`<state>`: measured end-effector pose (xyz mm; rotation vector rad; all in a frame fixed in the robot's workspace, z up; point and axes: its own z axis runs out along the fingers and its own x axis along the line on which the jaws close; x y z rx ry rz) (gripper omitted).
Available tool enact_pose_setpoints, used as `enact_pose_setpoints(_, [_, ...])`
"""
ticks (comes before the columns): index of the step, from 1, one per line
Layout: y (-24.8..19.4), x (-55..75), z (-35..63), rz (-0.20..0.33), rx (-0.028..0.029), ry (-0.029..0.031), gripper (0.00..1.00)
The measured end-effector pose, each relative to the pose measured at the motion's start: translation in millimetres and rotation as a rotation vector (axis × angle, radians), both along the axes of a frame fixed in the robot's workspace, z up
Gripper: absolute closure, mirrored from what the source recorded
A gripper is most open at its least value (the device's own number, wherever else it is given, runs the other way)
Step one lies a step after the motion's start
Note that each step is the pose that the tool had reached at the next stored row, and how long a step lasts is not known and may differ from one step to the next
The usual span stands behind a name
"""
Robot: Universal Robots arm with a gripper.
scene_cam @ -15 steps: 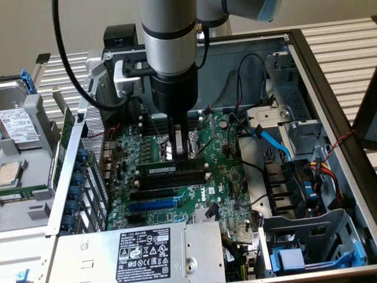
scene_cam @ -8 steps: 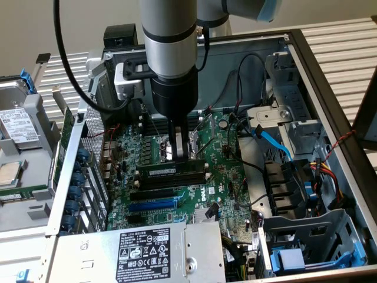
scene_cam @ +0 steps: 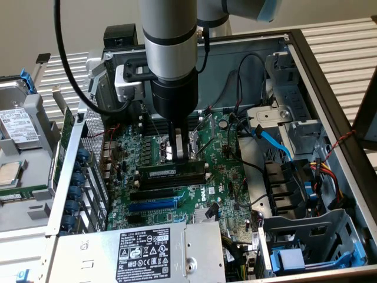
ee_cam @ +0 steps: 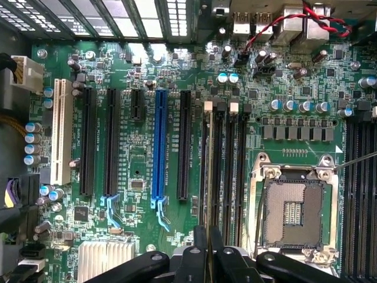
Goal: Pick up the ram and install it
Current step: 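Insert the ram into the slot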
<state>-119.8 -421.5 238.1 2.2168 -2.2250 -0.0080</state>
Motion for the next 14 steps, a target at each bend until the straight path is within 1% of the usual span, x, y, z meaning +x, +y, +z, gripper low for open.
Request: enact_pose_setpoints(14, [-0.2,-1.1,-2.2,-0.006,-0.0004,0.0000,0.87])
